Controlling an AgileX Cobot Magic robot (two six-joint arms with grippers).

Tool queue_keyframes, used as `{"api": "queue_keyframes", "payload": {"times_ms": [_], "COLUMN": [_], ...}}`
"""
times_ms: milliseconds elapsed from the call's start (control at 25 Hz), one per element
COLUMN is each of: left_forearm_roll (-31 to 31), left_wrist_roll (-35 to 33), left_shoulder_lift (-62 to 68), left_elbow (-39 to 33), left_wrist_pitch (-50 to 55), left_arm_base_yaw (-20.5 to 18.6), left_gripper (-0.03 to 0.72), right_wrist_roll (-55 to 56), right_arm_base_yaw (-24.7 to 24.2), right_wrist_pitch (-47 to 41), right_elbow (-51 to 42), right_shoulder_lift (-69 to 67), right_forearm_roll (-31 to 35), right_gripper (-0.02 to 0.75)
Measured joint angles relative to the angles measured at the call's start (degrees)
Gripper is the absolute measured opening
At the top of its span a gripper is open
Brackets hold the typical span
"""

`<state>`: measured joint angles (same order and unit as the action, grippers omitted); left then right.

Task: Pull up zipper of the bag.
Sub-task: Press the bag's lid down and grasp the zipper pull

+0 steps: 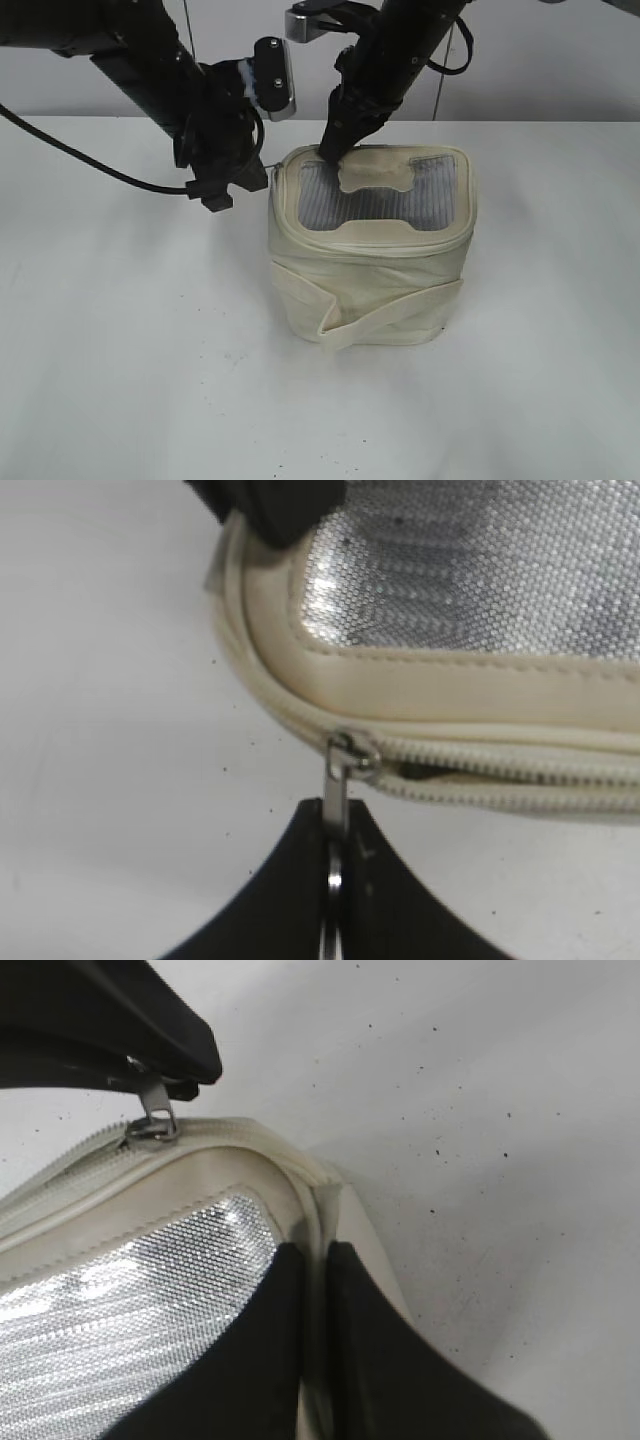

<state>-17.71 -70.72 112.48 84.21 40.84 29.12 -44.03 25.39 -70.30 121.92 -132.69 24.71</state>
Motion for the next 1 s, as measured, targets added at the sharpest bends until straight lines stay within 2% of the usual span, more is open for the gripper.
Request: {"api": "queue_keyframes", "payload": {"times_ms": [480, 1000], "left_forearm_roll": [2.3, -2.0], "left_wrist_roll": [9.4, 19.4], "left_shoulder_lift": [-1.4, -1.9], "left_elbow": [0.1, 0.8], "left_wrist_pitch": [6.6, 19.5], "left_arm_base_yaw": [0.0, 0.0], "left_gripper": [-0.002, -0.002], "right_wrist_roll": [0.3, 2.8], "right_arm_base_yaw": [0.1, 0.7], "right_wrist_pitch": [0.0, -0.2], "right_elbow": [0.0, -0.1], "right_shoulder_lift": [0.0, -0.2], "right_forearm_roll": [0.4, 1.4], "right_gripper": [0.018, 0.016]}}
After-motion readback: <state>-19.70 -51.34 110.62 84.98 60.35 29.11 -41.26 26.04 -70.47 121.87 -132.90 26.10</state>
